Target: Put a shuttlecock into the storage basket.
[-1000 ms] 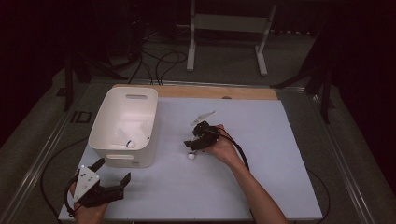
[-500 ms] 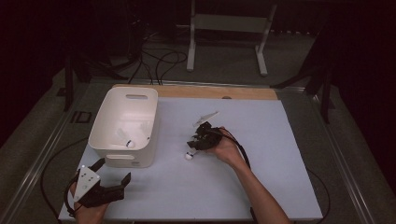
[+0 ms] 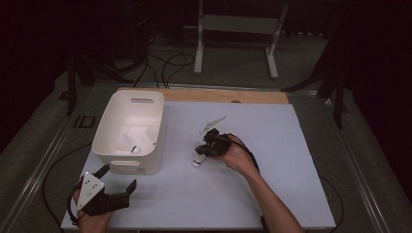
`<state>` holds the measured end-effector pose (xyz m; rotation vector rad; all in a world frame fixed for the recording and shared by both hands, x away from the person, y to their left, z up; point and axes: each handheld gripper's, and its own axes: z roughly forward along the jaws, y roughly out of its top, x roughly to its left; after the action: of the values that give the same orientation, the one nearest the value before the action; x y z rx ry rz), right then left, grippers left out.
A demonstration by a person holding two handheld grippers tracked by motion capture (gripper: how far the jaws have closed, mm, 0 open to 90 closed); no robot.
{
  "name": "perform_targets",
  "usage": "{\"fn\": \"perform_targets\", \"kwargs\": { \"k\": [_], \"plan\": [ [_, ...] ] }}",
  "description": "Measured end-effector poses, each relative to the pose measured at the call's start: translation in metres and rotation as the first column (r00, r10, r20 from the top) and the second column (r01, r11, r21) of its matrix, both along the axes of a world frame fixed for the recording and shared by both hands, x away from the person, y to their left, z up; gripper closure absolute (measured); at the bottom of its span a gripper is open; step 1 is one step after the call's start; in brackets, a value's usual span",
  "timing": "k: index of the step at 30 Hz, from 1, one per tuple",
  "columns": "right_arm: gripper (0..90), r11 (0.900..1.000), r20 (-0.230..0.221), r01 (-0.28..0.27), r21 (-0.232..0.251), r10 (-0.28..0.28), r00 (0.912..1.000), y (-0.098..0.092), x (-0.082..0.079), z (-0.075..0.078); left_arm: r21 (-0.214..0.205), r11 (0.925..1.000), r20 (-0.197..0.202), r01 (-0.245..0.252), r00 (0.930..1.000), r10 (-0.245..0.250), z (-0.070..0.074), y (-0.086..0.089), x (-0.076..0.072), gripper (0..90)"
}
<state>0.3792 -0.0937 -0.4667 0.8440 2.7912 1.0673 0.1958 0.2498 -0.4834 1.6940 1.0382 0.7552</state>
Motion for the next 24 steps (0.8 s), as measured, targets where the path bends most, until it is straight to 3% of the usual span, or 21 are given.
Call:
{"fn": "perform_targets", "kwargs": {
  "k": [5,24],
  "plan": [
    [89.5,1.0000,0.052,-0.002,-0.008,0.002,0.9987,0.000,-0.002,0.005,0.000,1.0000,0.000,0.000,1.0000,0.000,0.000,0.000,0.000,0.0],
    [89.7,0.9988,0.121,0.028,0.041,-0.032,0.9921,-0.004,-0.005,0.018,0.002,1.0000,0.000,0.000,1.0000,0.000,0.000,0.000,0.000,0.0]
  ]
}}
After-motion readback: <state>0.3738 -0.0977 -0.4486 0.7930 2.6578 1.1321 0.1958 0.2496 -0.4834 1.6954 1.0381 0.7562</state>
